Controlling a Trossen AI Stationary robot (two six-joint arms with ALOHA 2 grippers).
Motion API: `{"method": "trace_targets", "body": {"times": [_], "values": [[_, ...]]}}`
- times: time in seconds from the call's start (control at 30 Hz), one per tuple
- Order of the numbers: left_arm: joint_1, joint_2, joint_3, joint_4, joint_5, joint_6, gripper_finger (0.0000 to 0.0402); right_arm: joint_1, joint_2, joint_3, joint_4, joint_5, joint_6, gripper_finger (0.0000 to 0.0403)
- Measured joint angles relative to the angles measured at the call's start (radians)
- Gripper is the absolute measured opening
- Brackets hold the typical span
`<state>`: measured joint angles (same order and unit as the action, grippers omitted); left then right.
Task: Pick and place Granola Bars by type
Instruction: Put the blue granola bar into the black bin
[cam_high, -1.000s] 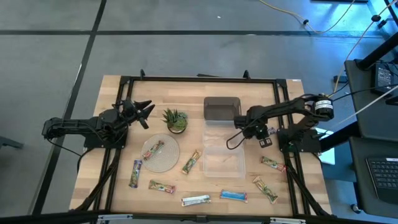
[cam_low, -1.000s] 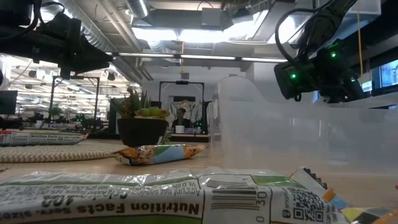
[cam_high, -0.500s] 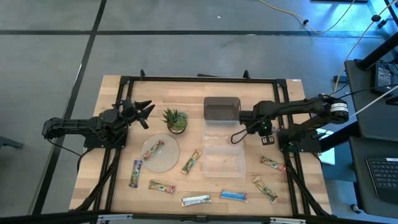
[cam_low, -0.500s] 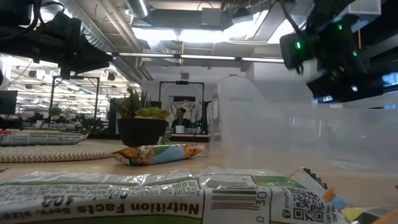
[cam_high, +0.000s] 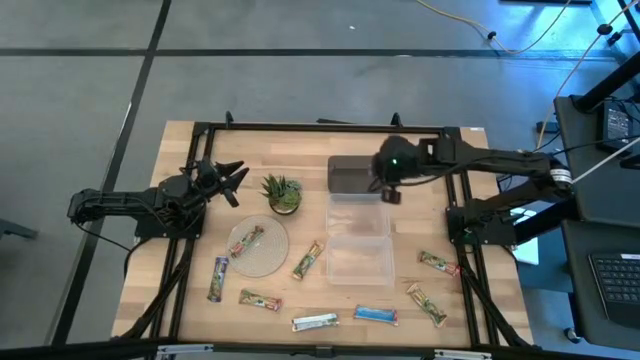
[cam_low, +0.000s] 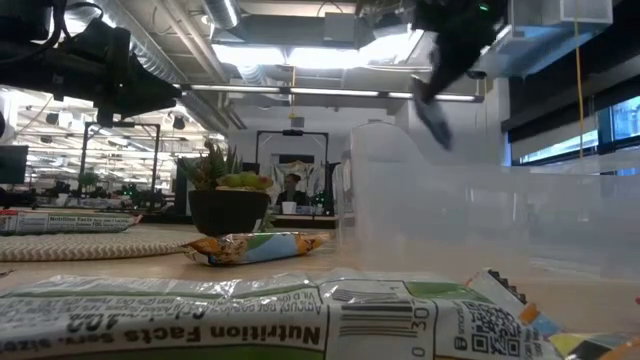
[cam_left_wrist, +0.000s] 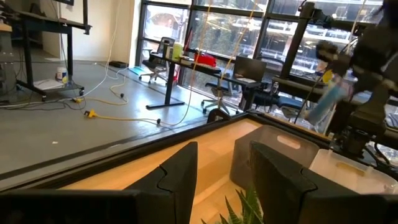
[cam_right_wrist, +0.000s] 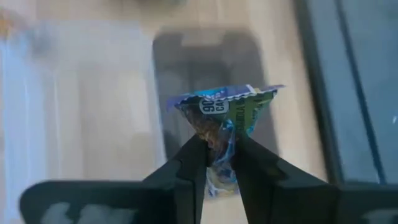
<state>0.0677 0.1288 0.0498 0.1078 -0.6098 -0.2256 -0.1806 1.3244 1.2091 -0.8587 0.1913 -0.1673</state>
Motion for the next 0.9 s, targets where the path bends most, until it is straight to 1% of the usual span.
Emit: {"method": "trace_targets", "body": {"times": [0.1,0.2,0.33,0.6,0.77,0.9], "values": [[0.0,0.0,0.0,0.0,0.0,0.0,0.0139,-0.012,0.051,0.031,0.051,-0.006,-0.045,0.0079],[0.0,0.0,0.0,0.0,0.003,0.0,0.0139,-0.03,0.128,0.05,0.06,-0.009,-0.047,0.0079],[0.0,0.0,0.0,0.001,0.003,0.0,0.0139,-0.053,0.242,0.051,0.067,-0.027,-0.047,0.0079],[0.0,0.0,0.0,0.0,0.008,0.0,0.0139,-0.085,0.443,0.051,0.098,-0.027,-0.046,0.008],[0.0,0.0,0.0,0.0,0.008,0.0,0.0139,-0.088,0.509,0.051,0.109,-0.027,-0.046,0.008],[0.0,0.0,0.0,0.0,0.008,0.0,0.0139,-0.088,0.524,0.051,0.108,-0.027,-0.046,0.008]]}}
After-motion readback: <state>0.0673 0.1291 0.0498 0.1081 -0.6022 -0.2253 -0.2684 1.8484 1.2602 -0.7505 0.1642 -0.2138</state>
